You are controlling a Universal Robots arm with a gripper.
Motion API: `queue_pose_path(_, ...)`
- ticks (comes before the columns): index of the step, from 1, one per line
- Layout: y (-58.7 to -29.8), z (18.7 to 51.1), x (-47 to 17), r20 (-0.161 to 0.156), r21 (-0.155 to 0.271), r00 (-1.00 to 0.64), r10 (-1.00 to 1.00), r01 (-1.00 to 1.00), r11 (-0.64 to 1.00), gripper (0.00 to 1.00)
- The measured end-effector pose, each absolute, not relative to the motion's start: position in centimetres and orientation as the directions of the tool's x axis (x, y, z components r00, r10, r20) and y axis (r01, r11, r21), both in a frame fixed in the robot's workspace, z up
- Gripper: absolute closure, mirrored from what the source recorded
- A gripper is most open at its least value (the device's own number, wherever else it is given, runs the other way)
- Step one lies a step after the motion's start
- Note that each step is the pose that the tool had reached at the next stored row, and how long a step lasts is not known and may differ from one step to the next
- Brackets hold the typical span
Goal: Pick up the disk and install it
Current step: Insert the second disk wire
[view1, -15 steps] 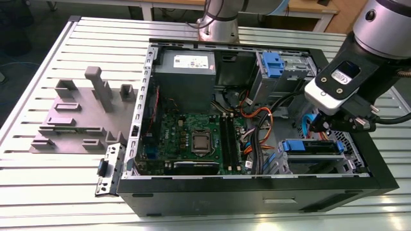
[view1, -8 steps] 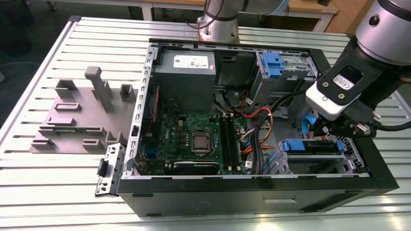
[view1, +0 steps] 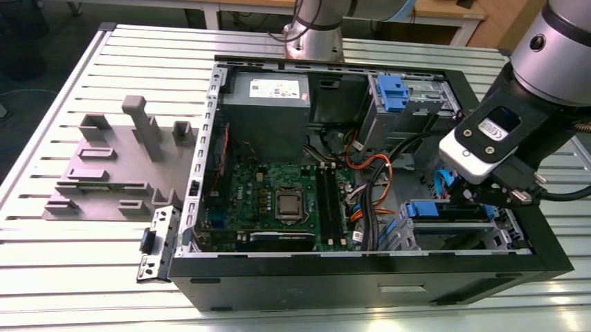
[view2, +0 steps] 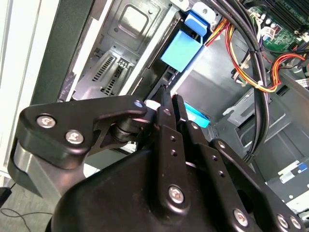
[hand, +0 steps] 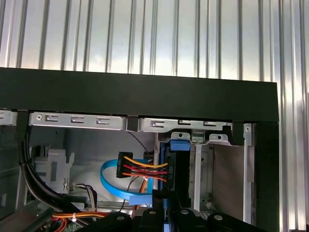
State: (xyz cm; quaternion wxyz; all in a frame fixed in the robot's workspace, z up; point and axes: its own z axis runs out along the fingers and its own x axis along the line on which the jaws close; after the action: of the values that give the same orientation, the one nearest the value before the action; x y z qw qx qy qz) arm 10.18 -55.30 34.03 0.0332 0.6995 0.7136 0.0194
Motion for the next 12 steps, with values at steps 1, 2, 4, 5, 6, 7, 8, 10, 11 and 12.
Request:
queue_pose_path(1, -55.31, 34.01, 10.2, -0.02, 0.072, -0.018, 1.0, 0.997, 0.02, 0.84)
queue_pose_path(2, -55.32, 33.98, 10.22, -0.02, 0.069, -0.017, 1.0, 0.997, 0.018, 0.84)
queue_pose_path(4, -55.34, 33.93, 10.28, -0.02, 0.066, -0.014, 1.0, 0.998, 0.015, 0.84)
queue_pose_path(5, -55.35, 33.89, 10.3, -0.02, 0.065, -0.012, 1.0, 0.998, 0.013, 0.84)
queue_pose_path(6, -55.37, 33.86, 10.33, -0.02, 0.064, -0.01, 1.0, 0.998, 0.012, 0.84)
queue_pose_path(7, -55.39, 33.83, 10.36, -0.02, 0.063, -0.009, 1.0, 0.998, 0.01, 0.84)
queue_pose_path(8, -55.43, 33.8, 10.39, -0.02, 0.063, -0.007, 1.0, 0.998, 0.008, 0.84)
queue_pose_path(10, -55.5, 33.73, 10.43, -0.02, 0.062, -0.002, 1.0, 0.998, 0.003, 0.84)
queue_pose_path(11, -55.54, 33.7, 10.44, -0.02, 0.061, 0.0, 1.0, 0.998, 0.001, 0.84)
queue_pose_path(12, -55.57, 33.66, 10.47, -0.02, 0.06, 0.002, 1.0, 0.998, -0.001, 0.84)
